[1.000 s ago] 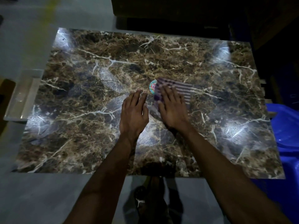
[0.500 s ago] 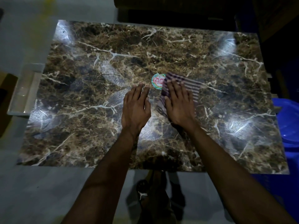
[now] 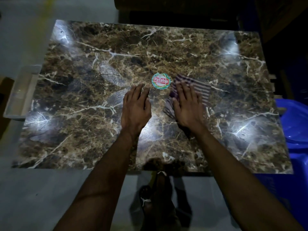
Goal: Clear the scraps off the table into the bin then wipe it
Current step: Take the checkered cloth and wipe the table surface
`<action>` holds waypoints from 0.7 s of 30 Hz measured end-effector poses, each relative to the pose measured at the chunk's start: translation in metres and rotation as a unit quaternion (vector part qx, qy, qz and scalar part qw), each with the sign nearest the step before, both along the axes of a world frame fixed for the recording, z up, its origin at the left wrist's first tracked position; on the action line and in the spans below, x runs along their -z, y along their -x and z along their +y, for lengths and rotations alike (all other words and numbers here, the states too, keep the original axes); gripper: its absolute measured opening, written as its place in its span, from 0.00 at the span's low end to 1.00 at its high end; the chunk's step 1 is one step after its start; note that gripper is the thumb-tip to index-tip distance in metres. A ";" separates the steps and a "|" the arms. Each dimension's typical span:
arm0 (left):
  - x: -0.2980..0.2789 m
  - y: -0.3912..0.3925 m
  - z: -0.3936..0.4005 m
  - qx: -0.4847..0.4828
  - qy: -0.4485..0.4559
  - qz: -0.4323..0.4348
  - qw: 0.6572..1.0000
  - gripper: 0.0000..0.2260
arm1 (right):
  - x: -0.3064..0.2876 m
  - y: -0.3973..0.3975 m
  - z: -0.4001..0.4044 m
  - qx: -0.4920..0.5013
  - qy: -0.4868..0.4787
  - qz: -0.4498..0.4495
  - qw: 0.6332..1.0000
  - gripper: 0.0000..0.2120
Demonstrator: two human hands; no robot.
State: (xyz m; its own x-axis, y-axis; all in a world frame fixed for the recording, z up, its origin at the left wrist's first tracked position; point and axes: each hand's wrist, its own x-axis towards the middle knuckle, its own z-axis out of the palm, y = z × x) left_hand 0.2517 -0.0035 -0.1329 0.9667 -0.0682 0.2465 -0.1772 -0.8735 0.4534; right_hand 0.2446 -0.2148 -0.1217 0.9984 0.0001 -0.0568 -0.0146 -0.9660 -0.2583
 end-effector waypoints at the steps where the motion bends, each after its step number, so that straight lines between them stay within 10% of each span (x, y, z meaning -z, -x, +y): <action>1: 0.000 0.001 0.000 0.002 -0.003 -0.007 1.000 0.20 | 0.001 0.007 0.008 -0.017 0.001 -0.006 1.000 0.30; 7: -0.003 0.005 0.000 0.036 -0.027 -0.013 0.999 0.17 | -0.006 0.109 0.010 -0.141 0.016 0.006 0.990 0.29; 16: -0.002 0.105 -0.001 0.055 -0.024 0.051 0.997 0.23 | -0.013 0.074 -0.007 0.024 -0.001 0.014 1.000 0.30; 21: -0.001 0.124 -0.001 0.053 -0.027 0.062 0.996 0.23 | -0.004 0.130 0.028 -0.094 0.012 -0.001 0.996 0.28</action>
State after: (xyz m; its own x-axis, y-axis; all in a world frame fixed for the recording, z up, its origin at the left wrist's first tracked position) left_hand 0.1281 -0.0045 -0.1319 0.9760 -0.1820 0.1197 -0.2162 -0.8766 0.4299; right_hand 0.1147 -0.1865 -0.1177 0.9811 0.1847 -0.0575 0.1665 -0.9576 -0.2350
